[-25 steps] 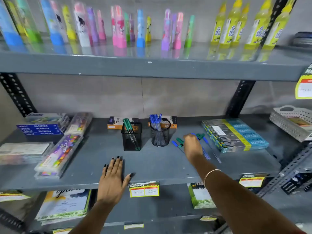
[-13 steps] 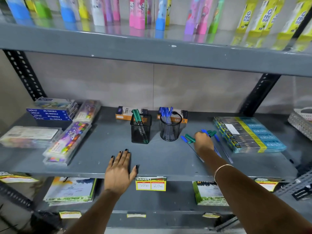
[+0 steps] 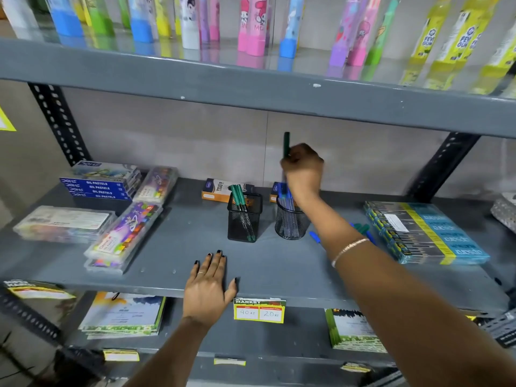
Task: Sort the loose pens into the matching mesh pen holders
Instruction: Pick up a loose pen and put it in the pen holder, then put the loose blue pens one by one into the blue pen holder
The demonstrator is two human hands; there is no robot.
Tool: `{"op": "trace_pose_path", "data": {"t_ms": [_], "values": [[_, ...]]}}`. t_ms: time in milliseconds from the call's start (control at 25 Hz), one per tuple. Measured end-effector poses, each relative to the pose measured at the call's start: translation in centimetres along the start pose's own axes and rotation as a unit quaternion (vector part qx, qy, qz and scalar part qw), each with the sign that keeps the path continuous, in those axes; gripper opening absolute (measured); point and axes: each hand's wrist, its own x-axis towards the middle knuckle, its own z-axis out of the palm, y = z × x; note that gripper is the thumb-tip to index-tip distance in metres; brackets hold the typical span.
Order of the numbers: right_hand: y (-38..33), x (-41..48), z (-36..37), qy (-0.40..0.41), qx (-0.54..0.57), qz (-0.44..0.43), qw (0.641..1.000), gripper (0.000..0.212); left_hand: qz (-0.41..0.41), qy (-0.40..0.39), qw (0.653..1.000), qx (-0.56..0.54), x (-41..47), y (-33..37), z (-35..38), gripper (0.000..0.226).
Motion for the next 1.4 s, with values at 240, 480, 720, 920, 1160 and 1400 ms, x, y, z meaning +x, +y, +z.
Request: {"op": "trace_pose_path", "data": {"t_ms": [240, 480, 720, 920, 1160, 1400], "values": [[0.2, -1.3, 6.9, -0.222, -0.153, 0.001, 0.963, 0.02, 0.006, 0.025, 1.0, -0.008, 0.1, -0.1, 0.2, 0.082], [0.6, -2.1, 8.3, -0.27, -0.253, -0.005, 0.929, 0.021, 0.013, 0.041, 0.999, -0.001, 0.1, -0.1, 0.7, 0.061], [0.7, -0.2, 6.8, -0.243, -0.244, 0.037, 0.938, 0.025, 0.012, 0.021, 1.0, 0.001, 0.1, -0.1, 0.1, 0.082], [4.9, 3.6, 0.0, -0.166, -0.262, 0.117, 0.943, 0.023, 0.005, 0.024, 1.0, 0.02, 0.1, -0.1, 0.4, 0.065], [11.4, -1.3, -3.4, -0.319, -0.364, 0.167, 0.859, 0.01, 0.014, 0.043, 0.999, 0.021, 0.1, -0.1, 0.9, 0.063], [12.7, -5.5, -2.7, -0.292, -0.441, 0.107, 0.842, 0.035, 0.01, 0.04, 0.999, 0.021, 0.2, 0.0, 0.8, 0.062]]}}
